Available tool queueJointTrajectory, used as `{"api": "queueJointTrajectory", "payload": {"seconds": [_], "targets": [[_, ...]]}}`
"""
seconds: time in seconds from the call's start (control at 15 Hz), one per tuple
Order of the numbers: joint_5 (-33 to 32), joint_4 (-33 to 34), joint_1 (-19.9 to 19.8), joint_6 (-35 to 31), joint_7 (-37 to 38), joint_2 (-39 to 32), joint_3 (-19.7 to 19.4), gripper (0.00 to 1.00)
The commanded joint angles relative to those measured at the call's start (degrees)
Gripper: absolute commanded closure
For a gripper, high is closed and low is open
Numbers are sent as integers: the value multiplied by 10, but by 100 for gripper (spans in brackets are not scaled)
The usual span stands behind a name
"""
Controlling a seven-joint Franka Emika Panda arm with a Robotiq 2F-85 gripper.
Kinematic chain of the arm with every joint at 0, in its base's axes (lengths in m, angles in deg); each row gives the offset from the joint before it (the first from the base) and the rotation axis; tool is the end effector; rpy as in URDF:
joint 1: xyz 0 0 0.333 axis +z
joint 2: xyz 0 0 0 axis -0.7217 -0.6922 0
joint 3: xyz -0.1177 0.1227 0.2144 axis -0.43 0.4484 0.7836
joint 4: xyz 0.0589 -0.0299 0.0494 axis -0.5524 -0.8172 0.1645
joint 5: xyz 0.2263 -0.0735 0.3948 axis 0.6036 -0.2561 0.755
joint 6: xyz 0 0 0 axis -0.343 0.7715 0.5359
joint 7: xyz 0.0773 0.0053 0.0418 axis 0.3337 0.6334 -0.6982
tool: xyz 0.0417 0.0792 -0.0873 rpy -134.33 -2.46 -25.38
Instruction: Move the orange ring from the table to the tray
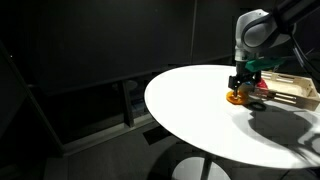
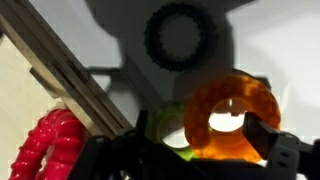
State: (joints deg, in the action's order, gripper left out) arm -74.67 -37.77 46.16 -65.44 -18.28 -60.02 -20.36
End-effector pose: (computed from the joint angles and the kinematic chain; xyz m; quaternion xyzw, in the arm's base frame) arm 0.6089 -0.0607 0.1448 0.9776 -0.1823 -0.0846 0.0625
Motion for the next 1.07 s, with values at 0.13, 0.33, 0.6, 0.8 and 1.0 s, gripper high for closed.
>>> {"api": "queueJointTrajectory", "payload": {"seconds": [0.13, 0.33, 0.6, 0.8, 1.0], "targets": [[-4, 22, 10, 5, 27, -22, -9, 48], [-3, 22, 12, 3, 36, -19, -10, 72], [6, 15, 12, 8, 34, 12, -6, 93], [7, 18, 11, 15, 41, 33, -9, 91], [10, 26, 3, 30, 58, 49, -17, 91]]}}
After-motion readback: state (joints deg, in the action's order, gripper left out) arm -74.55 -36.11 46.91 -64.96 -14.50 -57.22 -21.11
